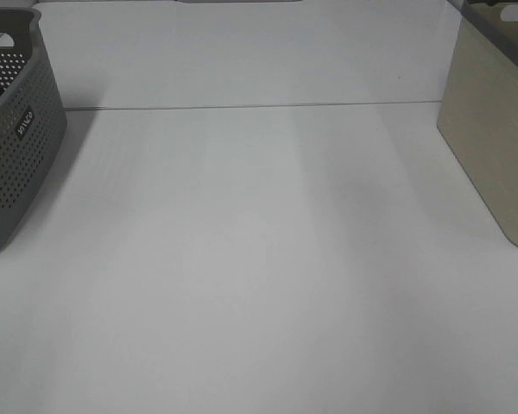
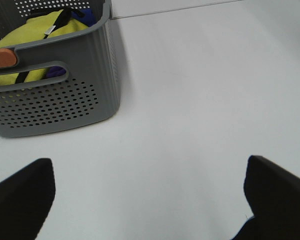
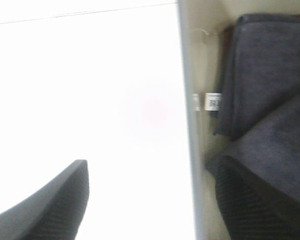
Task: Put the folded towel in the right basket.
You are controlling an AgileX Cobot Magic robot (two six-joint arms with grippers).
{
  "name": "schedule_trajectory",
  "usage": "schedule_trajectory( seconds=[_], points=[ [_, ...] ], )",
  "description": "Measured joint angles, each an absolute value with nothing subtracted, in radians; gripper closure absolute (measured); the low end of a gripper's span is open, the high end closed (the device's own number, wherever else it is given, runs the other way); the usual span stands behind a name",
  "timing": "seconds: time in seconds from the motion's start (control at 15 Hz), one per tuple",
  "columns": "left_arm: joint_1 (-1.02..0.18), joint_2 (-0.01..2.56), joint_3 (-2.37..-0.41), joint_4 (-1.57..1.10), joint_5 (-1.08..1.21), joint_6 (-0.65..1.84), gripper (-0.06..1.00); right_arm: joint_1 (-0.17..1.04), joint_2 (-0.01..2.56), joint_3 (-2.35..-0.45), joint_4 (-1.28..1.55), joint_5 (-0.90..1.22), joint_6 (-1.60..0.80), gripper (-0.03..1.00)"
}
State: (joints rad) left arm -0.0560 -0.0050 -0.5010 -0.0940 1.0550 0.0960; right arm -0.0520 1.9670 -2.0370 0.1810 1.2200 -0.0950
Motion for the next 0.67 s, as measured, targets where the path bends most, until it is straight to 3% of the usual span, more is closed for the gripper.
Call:
schedule_trajectory(
  seconds=[0.4, 0.6, 0.67],
  points=[
    [-0.056, -0.005, -0.501, -0.094, 1.055, 0.096, -0.03, 0.068, 1.842, -1.997, 0.162, 1.219, -0.061, 0.29],
    [-0.056, -0.005, -0.501, -0.094, 1.055, 0.096, -0.03, 0.068, 1.644, -1.761, 0.159, 1.218, -0.056, 0.29],
    [-0.056, -0.005, -0.501, -0.094, 1.055, 0.096, -0.03, 0.068, 1.479, -1.539, 0.158, 1.218, -0.056, 0.29]
  ],
)
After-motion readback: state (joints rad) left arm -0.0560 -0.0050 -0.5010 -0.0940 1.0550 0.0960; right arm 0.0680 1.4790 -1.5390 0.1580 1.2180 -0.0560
